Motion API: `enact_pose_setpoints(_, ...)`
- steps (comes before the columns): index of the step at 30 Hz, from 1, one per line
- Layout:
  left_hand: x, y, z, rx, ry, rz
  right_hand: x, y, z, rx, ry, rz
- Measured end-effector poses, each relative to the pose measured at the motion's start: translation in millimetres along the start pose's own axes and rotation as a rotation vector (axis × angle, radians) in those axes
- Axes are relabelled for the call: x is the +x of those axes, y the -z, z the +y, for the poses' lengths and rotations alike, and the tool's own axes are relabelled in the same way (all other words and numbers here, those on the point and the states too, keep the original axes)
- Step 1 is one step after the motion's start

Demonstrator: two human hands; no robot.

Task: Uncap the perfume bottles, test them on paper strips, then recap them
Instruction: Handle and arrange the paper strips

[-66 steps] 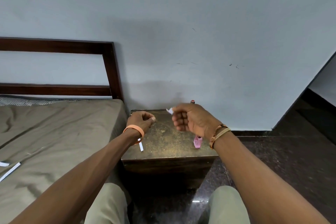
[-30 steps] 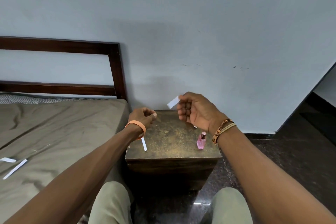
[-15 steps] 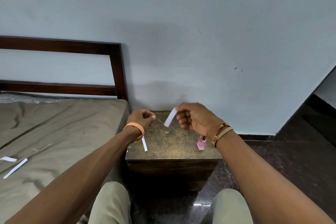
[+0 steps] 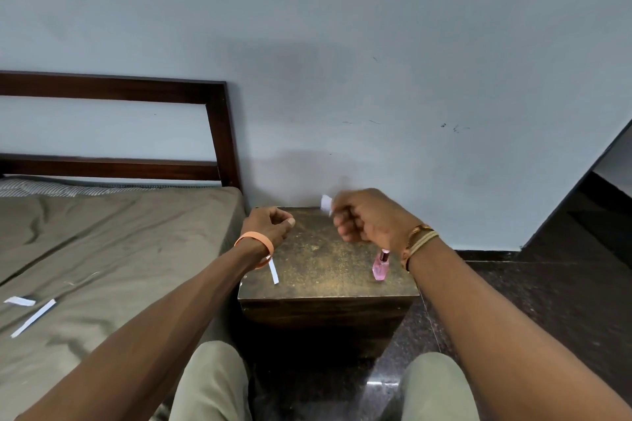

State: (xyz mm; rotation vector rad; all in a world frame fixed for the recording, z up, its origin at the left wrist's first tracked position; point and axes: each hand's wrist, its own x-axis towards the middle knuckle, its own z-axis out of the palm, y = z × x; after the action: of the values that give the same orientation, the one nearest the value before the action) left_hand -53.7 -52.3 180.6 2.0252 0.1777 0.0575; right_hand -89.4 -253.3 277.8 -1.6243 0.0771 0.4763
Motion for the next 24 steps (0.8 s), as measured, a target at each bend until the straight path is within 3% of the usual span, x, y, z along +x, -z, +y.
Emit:
enact_pose_setpoints(2, 1, 0, 0, -0.001, 0.002, 0.010, -1, -3, 5, -0.305, 0.002, 0.098)
enact_pose_setpoints(6, 1, -3, 2, -0.006, 0.002, 0.014, 3, 2, 14, -0.083, -0.035, 0.118)
enact_pose_setpoints(14, 3, 0, 3, -0.016, 0.011, 0.018, -2, 4, 17, -0.073, -0.048, 0.100)
enact_pose_setpoints(18, 4, -1, 2, -0.022, 0.019, 0.020, -2, 7, 4, 0.273, -0.019, -0.067)
enact_pose_setpoints(19, 4, -1, 2, -0.021, 0.018, 0.017, 0, 6, 4, 0.181, -0.022, -0.033)
enact_pose_setpoints(21, 3, -1, 1, -0.023, 0.015, 0.014, 1, 2, 7, -0.257, -0.022, 0.085)
enact_pose_setpoints(22, 2, 0, 1, -0.022, 0.014, 0.011, 0, 0, 9, -0.330, -0.002, 0.101)
enact_pose_setpoints(24, 2, 0, 2, -0.031, 0.016, 0.002, -1, 0, 8, -0.132, 0.040, 0.045)
